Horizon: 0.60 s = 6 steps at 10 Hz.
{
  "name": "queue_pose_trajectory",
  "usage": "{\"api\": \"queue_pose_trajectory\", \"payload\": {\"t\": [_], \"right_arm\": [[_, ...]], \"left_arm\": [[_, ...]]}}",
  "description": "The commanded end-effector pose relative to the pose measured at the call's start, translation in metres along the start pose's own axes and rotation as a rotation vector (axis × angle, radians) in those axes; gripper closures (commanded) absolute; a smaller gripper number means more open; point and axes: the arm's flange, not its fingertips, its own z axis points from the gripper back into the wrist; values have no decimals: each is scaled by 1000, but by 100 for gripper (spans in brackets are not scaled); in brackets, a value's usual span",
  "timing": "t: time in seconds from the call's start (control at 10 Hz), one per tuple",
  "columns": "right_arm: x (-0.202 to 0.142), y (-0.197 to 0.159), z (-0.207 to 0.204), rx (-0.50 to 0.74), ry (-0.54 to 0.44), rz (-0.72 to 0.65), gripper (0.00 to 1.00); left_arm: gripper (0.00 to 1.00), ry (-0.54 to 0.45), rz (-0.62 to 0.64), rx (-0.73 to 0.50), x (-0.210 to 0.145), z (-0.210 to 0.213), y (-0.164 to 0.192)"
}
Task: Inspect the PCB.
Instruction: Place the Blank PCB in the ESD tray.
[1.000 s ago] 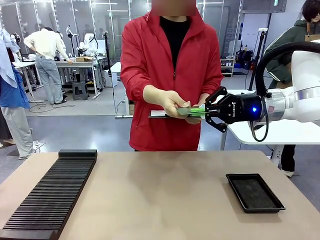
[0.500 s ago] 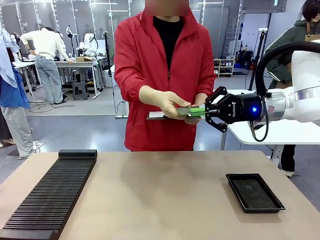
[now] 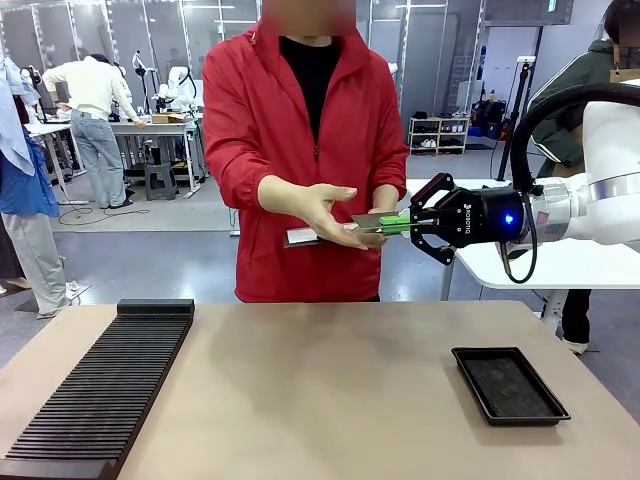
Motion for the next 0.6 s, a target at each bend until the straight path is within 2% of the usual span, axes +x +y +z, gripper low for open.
{"api": "queue_pose_trajectory", "payload": {"t": [0.0,0.5], "right_arm": [[0,2,-2,-1,4,3,100],[0,2,-2,-1,4,3,100]], "left_arm": [[0,7,4,15,1,0,0],[0,7,4,15,1,0,0]]}}
